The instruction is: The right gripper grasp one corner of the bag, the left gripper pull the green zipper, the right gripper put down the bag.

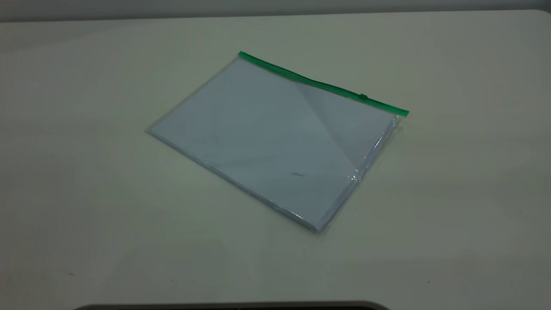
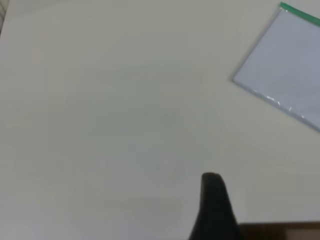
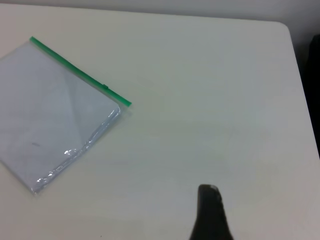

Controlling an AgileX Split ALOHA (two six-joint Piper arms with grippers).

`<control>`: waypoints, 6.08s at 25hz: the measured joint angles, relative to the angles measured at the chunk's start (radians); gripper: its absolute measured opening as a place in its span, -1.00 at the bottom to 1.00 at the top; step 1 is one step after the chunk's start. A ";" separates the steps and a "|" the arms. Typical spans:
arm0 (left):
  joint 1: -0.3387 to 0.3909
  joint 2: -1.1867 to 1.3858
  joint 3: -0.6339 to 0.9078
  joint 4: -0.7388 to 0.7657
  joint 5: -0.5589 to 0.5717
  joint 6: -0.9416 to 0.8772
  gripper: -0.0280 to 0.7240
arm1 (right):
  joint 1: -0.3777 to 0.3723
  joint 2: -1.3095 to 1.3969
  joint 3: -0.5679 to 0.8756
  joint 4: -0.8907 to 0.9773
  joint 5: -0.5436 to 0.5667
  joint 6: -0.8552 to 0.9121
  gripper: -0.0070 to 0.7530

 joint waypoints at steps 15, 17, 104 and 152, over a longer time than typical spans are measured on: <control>0.000 0.788 -0.373 -0.048 -0.304 0.032 0.63 | 0.000 0.594 -0.061 0.109 -0.275 -0.022 0.54; 0.000 0.889 -0.426 -0.076 -0.336 0.068 0.63 | 0.000 0.662 -0.061 0.143 -0.320 -0.057 0.54; -0.212 1.556 -0.633 -0.427 -0.528 0.766 0.62 | 0.019 2.372 -0.517 1.733 -0.363 -1.806 0.14; -0.413 1.964 -1.021 -0.814 -0.206 1.640 0.62 | 0.169 2.113 -0.568 1.362 -0.253 -1.874 -0.89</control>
